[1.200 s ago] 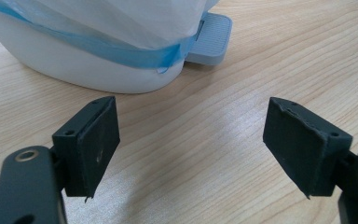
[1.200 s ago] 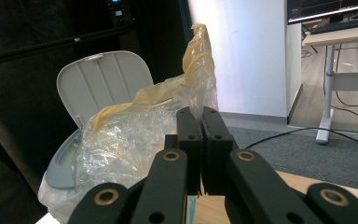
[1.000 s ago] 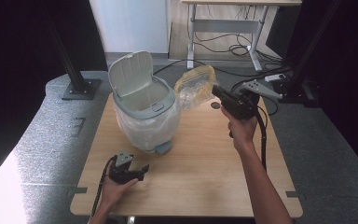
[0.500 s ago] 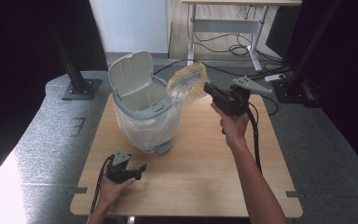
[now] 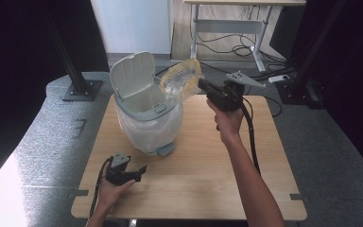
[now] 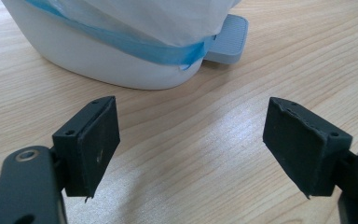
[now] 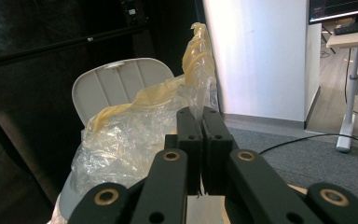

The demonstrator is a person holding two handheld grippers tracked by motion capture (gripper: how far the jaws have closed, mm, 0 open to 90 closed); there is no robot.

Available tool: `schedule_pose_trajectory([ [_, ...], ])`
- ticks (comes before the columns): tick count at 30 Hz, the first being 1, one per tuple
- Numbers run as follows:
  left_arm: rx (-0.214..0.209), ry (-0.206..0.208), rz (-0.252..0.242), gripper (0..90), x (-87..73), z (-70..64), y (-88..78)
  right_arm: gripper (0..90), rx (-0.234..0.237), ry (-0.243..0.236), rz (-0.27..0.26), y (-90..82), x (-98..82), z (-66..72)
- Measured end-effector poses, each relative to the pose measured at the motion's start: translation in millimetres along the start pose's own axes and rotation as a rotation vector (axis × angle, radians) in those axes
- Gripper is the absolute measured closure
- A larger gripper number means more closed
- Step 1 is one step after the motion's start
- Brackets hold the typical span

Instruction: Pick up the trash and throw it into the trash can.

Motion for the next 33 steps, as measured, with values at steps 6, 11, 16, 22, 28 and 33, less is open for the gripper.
schedule_pose_trajectory([
  [6,-0.002,0.005,0.005,18.4,-0.3,-0.4,0.9,87.7,0.006,0.002,0.0,7.9,0.5,1.7],
  [11,-0.003,0.004,0.007,18.4,-0.4,-1.1,1.3,87.7,0.014,0.0,0.004,13.4,-0.1,4.6],
  [16,-0.005,0.006,0.011,18.4,-0.6,-1.8,1.9,87.7,0.023,0.0,0.008,19.6,-0.8,7.8],
  [22,-0.007,0.007,0.015,18.4,-0.9,-1.5,2.2,87.7,0.029,-0.003,0.015,27.9,-1.7,12.0],
  [28,-0.007,0.004,0.015,18.4,-1.0,-1.2,2.2,87.6,0.032,-0.003,0.018,34.1,0.1,14.8],
  [33,-0.008,0.003,0.015,18.4,-1.1,-1.0,2.4,87.7,0.035,-0.005,0.022,38.5,0.9,17.6],
])
Point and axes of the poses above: each handheld gripper's, and its own axes: y roughly forward along the jaws, x roughly out of its top, z roughly to its left, the point moved 2 cm from there along y, roughly forward along the jaws, and after that the axes turned 2 degrees about x, right-handed, at the moved point
